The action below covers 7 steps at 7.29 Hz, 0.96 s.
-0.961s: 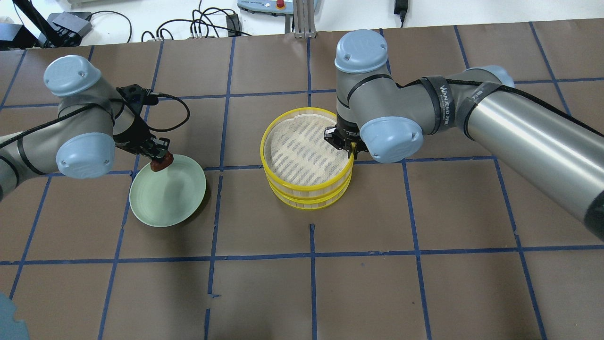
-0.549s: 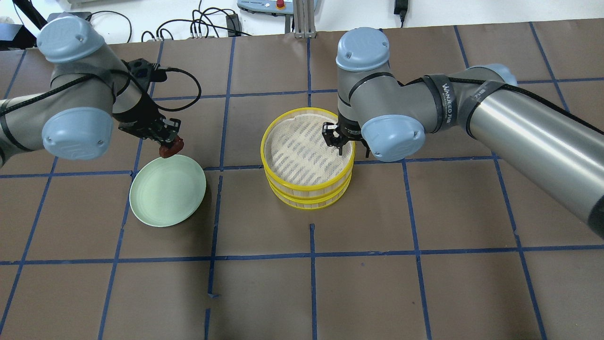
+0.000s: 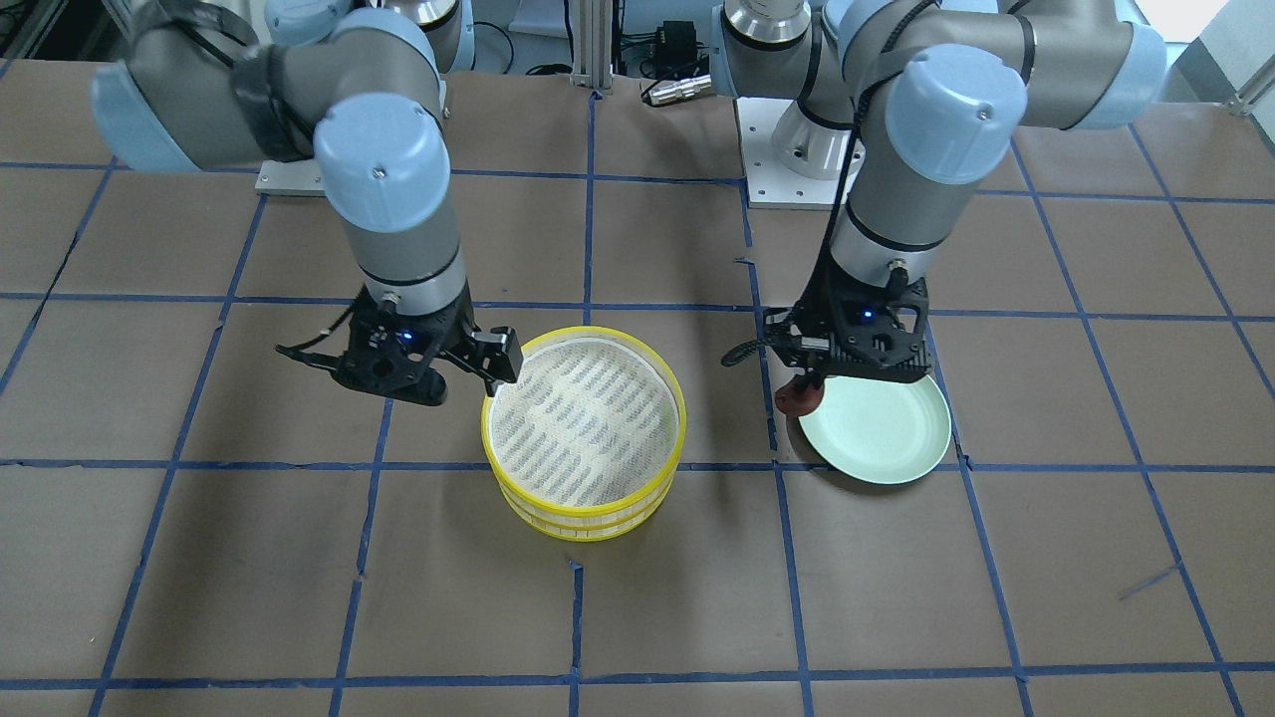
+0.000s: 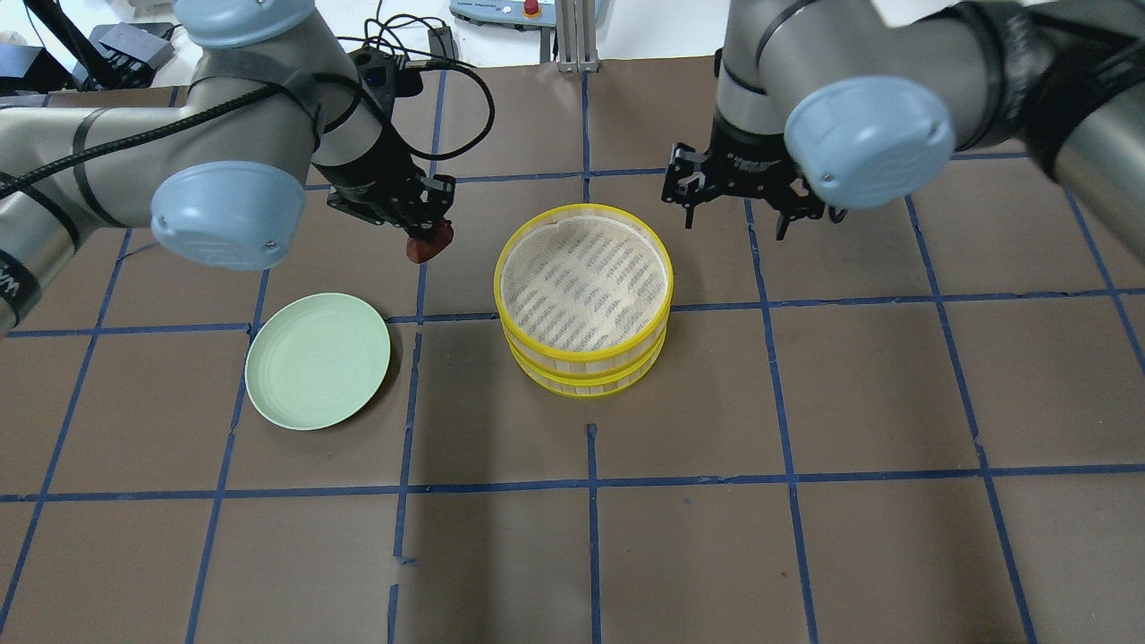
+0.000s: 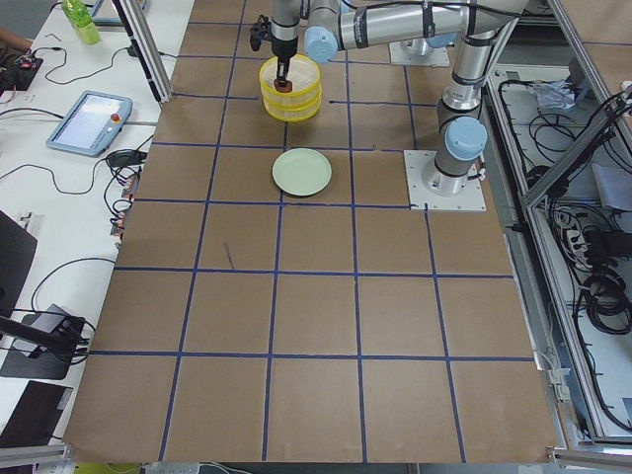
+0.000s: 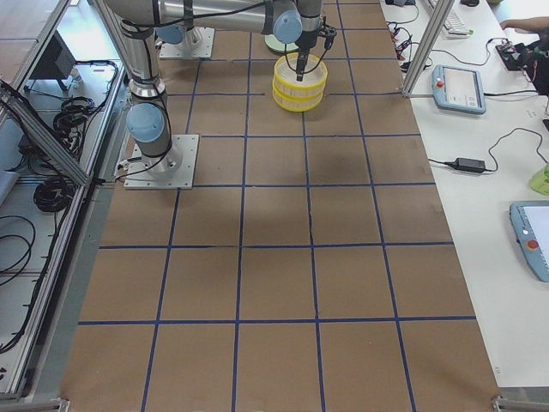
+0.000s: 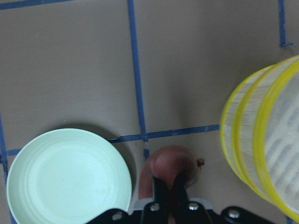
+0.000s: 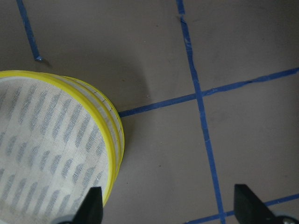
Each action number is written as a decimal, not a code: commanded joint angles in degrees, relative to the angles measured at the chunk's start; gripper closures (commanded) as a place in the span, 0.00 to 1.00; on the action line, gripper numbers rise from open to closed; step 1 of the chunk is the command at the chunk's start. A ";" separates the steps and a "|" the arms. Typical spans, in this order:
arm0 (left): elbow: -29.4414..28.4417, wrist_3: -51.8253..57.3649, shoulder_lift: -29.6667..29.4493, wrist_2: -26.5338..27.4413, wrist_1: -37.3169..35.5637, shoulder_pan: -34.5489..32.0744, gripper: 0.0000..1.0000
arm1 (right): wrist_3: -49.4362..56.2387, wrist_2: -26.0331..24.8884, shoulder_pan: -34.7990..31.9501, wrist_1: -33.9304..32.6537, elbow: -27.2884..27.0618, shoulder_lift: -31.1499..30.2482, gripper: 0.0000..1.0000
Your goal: Stack buns with steamer
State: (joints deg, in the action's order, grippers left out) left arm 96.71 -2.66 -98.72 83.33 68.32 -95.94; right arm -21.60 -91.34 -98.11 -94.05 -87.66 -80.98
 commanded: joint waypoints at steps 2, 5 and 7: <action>-0.38 -8.11 -3.57 -5.46 -6.43 -4.59 0.86 | 10.81 -0.24 2.40 17.67 8.12 -2.87 0.03; 0.32 -16.58 -4.29 -5.37 -6.53 -6.46 0.00 | 17.29 0.02 2.22 9.07 7.07 -3.04 0.00; 0.41 -16.50 -4.20 -5.28 -6.62 -6.46 0.00 | 17.20 -0.68 2.05 8.80 6.54 -4.09 0.00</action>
State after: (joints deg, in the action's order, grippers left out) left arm 97.05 -18.92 -102.96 77.99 61.77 -102.34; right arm -4.46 -91.81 -95.83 -84.86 -80.68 -84.34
